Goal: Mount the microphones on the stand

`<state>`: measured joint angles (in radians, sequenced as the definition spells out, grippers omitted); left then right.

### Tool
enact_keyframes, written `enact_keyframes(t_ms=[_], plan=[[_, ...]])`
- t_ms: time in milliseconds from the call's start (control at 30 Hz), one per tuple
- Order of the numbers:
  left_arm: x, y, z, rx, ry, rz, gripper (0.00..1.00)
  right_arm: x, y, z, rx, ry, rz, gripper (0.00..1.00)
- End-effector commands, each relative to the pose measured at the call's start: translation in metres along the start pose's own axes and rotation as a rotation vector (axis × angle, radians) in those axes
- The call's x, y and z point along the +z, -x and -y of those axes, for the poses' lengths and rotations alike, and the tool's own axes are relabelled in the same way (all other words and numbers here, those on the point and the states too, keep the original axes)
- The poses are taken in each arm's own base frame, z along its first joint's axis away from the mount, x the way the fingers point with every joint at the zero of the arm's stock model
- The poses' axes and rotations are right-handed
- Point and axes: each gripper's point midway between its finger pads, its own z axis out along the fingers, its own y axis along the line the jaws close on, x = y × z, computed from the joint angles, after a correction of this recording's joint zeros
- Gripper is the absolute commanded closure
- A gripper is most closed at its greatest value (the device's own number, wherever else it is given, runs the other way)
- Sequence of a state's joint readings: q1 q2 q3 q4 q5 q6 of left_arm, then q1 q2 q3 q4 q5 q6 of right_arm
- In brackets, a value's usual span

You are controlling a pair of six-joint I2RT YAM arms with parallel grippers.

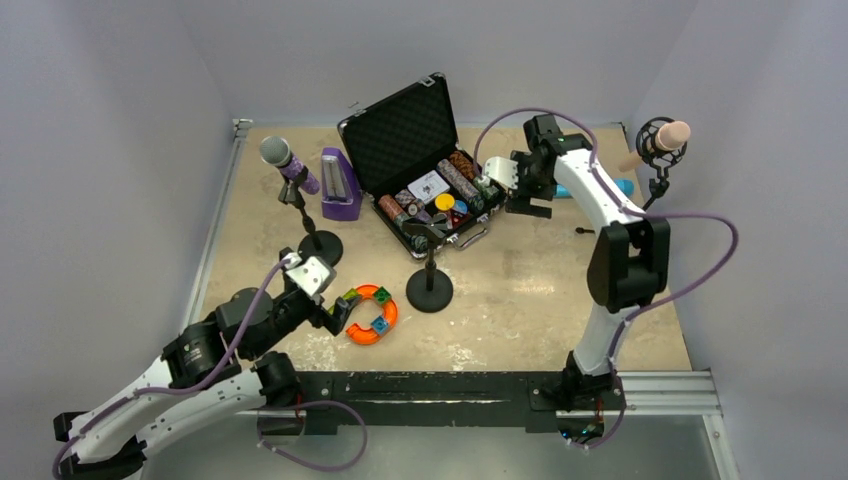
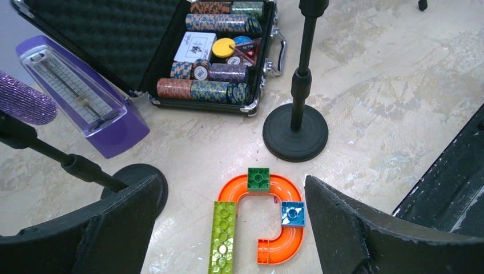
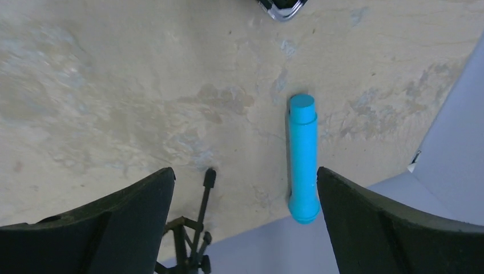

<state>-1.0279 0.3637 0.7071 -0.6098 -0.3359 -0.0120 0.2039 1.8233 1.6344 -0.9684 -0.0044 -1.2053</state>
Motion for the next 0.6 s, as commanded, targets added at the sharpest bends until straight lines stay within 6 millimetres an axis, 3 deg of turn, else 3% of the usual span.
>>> enact_keyframes(t_ms=[0,133,300,567], plan=[[-0.006,0.007,-0.004,0.014,0.0,0.062,0.0,0.014,-0.025,0.045,-0.194,-0.075,-0.171,0.03],[-0.005,0.006,-0.003,0.02,-0.007,0.056,0.0,0.034,-0.031,0.074,-0.244,-0.088,-0.235,0.05],[-0.003,0.004,-0.002,0.028,-0.017,0.045,0.0,0.059,-0.05,0.091,-0.238,-0.078,-0.278,0.08],[-0.001,0.003,-0.003,0.036,-0.013,0.042,0.0,0.091,-0.095,0.085,-0.152,0.004,-0.271,0.12]])
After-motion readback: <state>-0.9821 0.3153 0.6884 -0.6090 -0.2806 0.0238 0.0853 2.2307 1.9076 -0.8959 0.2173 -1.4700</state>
